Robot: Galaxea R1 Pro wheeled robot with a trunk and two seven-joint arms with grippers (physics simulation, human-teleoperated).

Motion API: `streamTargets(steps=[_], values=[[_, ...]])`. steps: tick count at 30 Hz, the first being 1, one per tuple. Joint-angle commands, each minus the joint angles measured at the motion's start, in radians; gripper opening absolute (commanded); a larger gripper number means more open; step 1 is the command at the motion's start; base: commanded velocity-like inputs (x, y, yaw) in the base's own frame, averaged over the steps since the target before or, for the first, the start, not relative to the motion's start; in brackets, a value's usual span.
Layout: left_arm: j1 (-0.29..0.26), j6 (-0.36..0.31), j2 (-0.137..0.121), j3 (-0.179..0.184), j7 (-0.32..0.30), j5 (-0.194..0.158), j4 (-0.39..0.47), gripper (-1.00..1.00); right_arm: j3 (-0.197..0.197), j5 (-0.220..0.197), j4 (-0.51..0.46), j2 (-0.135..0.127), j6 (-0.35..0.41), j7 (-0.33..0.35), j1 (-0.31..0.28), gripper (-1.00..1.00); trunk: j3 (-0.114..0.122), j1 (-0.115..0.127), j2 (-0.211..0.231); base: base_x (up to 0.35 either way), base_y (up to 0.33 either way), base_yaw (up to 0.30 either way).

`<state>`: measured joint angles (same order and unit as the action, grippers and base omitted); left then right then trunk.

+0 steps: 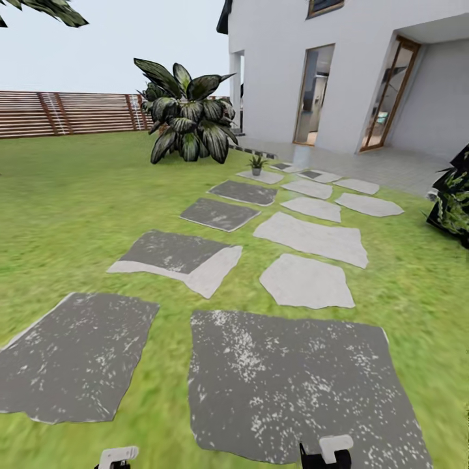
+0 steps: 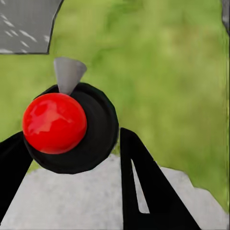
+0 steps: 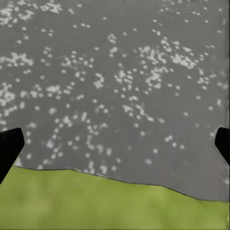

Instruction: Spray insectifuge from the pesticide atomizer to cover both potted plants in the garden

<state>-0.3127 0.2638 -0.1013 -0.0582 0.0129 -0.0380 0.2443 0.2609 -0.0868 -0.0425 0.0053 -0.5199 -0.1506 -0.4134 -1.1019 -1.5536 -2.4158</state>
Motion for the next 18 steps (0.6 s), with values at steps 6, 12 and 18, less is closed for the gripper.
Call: streamTargets(steps=[6,12,18], values=[[0.000,0.003,0.002,-0.002,-0.001,-0.002,0.000,-1.00,0.009,-0.008,0.002,-0.001,-0.002,-0.003,-0.001,1.00,0.002,0.000,0.000,0.339,-0.007,-0.195],[0.000,0.003,0.003,-0.001,-0.001,0.000,0.001,-1.00,0.009,-0.007,0.003,-0.004,0.000,-0.003,-0.001,1.00,0.002,0.000,0.000,0.340,0.000,-0.019],[0.000,0.002,0.004,-0.002,-0.001,-0.006,0.001,-1.00,0.009,-0.006,0.004,-0.006,-0.001,-0.005,-0.001,1.00,0.002,0.000,0.000,0.340,0.032,-0.001]])
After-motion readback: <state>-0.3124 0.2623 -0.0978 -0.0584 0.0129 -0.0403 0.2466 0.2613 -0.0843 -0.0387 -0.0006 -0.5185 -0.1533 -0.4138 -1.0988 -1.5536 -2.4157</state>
